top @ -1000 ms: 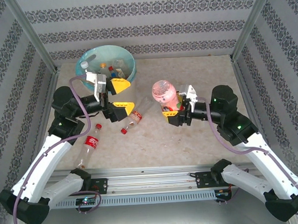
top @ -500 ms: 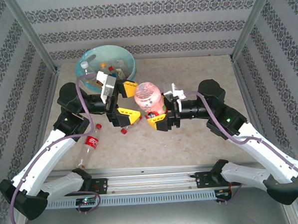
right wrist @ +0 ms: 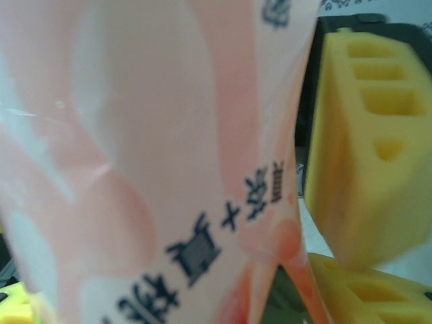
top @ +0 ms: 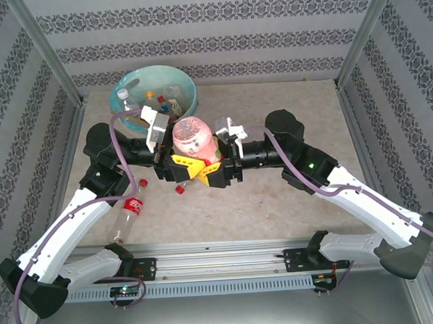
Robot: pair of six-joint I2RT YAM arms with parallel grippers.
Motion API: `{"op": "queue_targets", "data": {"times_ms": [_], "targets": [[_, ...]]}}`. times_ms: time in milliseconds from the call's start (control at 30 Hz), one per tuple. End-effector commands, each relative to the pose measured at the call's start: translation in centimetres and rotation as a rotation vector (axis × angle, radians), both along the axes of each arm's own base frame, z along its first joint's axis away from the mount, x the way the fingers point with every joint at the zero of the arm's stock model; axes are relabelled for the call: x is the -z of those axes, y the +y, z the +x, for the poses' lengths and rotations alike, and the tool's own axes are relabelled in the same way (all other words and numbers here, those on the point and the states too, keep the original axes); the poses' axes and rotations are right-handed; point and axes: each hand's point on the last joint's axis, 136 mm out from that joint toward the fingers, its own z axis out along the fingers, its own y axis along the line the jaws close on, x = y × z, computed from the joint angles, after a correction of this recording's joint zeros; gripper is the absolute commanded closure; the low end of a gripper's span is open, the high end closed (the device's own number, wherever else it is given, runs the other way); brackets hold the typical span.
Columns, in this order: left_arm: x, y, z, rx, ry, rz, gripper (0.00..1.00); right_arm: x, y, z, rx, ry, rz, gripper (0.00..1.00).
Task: Put the plastic bottles in the bin
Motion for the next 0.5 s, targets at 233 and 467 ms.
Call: {"op": "queue_targets", "data": {"times_ms": [233,467], "targets": [[-0.8,0.1,-0.8,0.013,-0.048,-0.063,0.47,-2.0,0.6,-0.6,-0.015,-0.067,0.048,0.48],[-1.7,0.7,-1.1,-0.04,-0.086,-0.085,0.57,-1.9,-0.1,0.3,0.072,-0.111,0.065,0.35]]}}
